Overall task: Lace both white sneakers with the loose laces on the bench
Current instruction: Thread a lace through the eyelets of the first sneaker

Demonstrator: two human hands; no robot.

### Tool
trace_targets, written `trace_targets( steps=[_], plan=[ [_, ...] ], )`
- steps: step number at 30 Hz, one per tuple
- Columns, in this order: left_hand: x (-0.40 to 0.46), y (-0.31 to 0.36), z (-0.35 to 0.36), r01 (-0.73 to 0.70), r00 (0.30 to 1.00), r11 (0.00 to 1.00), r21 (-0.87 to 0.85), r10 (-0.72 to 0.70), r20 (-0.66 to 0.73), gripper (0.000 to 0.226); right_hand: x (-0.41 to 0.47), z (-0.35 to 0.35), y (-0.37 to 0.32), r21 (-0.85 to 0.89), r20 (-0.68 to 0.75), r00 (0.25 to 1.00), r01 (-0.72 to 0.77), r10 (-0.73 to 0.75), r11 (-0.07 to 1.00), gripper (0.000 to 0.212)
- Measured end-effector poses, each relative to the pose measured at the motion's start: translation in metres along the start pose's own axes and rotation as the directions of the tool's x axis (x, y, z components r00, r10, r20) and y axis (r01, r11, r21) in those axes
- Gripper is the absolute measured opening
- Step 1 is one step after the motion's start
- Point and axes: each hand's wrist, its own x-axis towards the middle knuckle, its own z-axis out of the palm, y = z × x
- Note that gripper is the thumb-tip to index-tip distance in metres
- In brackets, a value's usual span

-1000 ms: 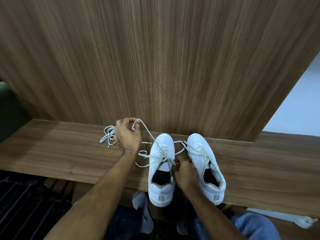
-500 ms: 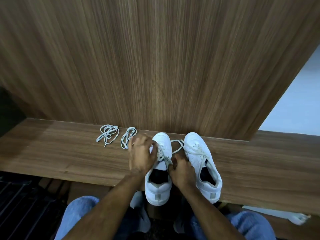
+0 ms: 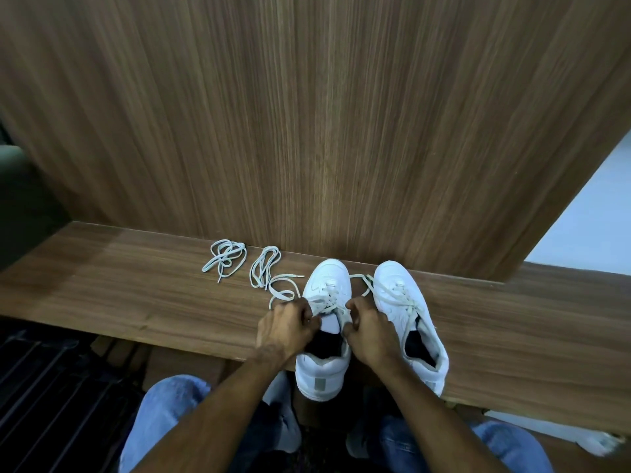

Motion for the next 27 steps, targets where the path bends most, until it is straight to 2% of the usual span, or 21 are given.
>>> trace_targets(
  steps=[3, 6, 11, 13, 15, 16, 17, 18, 19, 21, 22, 24, 26, 27],
  plan=[
    [-0.001, -0.005, 0.008, 0.102, 0.994, 0.984, -0.145, -0.107, -0.032, 0.028, 0.0, 0.0, -0.002, -0.13, 0.043, 0.994, 0.105, -0.1, 0.986, 0.046],
    [-0.006, -0.006, 0.016, 0.159, 0.984, 0.964, -0.212, -0.172, -0.043, 0.039, 0.004, 0.004, -0.013, -0.32, 0.092, 0.976, 0.217, -0.198, 0.922, 0.054],
    [-0.01, -0.002, 0.016, 0.204, 0.975, 0.951, -0.231, -0.219, -0.041, 0.033, 0.012, 0.009, -0.03, -0.451, 0.153, 0.956, 0.293, -0.251, 0.843, 0.03],
    [-0.011, -0.001, 0.016, 0.219, 0.972, 0.95, -0.221, -0.232, -0.035, 0.037, 0.019, 0.008, -0.032, -0.369, 0.111, 0.969, 0.248, -0.223, 0.896, 0.021],
    [-0.011, -0.001, 0.016, 0.231, 0.969, 0.949, -0.215, -0.244, -0.034, 0.039, 0.027, 0.005, -0.03, -0.074, -0.004, 0.999, 0.032, -0.032, 0.997, 0.013],
    [-0.01, -0.001, 0.017, 0.231, 0.969, 0.949, -0.215, -0.244, -0.035, 0.038, 0.031, 0.002, -0.028, 0.15, -0.019, 0.992, -0.121, 0.125, 0.981, 0.012],
    [-0.009, -0.002, 0.019, 0.229, 0.97, 0.95, -0.213, -0.241, -0.033, 0.037, 0.033, 0.0, -0.024, 0.351, 0.006, 0.965, -0.248, 0.263, 0.903, 0.013],
    [-0.009, -0.002, 0.02, 0.231, 0.97, 0.95, -0.208, -0.242, -0.032, 0.036, 0.034, 0.001, -0.019, 0.465, 0.029, 0.94, -0.314, 0.34, 0.828, 0.013],
    [-0.009, -0.002, 0.021, 0.237, 0.968, 0.95, -0.204, -0.249, -0.033, 0.036, 0.034, 0.001, -0.015, 0.475, 0.036, 0.934, -0.328, 0.354, 0.817, 0.01],
    [-0.01, -0.001, 0.022, 0.245, 0.965, 0.95, -0.194, -0.258, -0.045, 0.038, 0.031, 0.003, -0.013, 0.404, 0.025, 0.965, -0.247, 0.259, 0.881, 0.008],
    [-0.011, 0.0, 0.023, 0.246, 0.965, 0.951, -0.188, -0.259, -0.049, 0.039, 0.031, 0.004, -0.013, 0.336, 0.021, 0.987, -0.157, 0.159, 0.929, 0.018],
    [-0.012, 0.001, 0.023, 0.25, 0.964, 0.952, -0.175, -0.262, -0.05, 0.04, 0.029, 0.004, -0.016, 0.074, 0.036, 0.996, 0.082, -0.085, 0.994, 0.029],
    [-0.013, 0.002, 0.023, 0.254, 0.963, 0.953, -0.163, -0.265, -0.05, 0.038, 0.03, 0.004, -0.022, -0.224, 0.139, 0.962, 0.264, -0.237, 0.938, 0.029],
    [-0.014, 0.002, 0.022, 0.258, 0.962, 0.953, -0.16, -0.268, -0.048, 0.038, 0.03, 0.006, -0.024, -0.309, 0.195, 0.945, 0.312, -0.261, 0.899, 0.029]
  ],
)
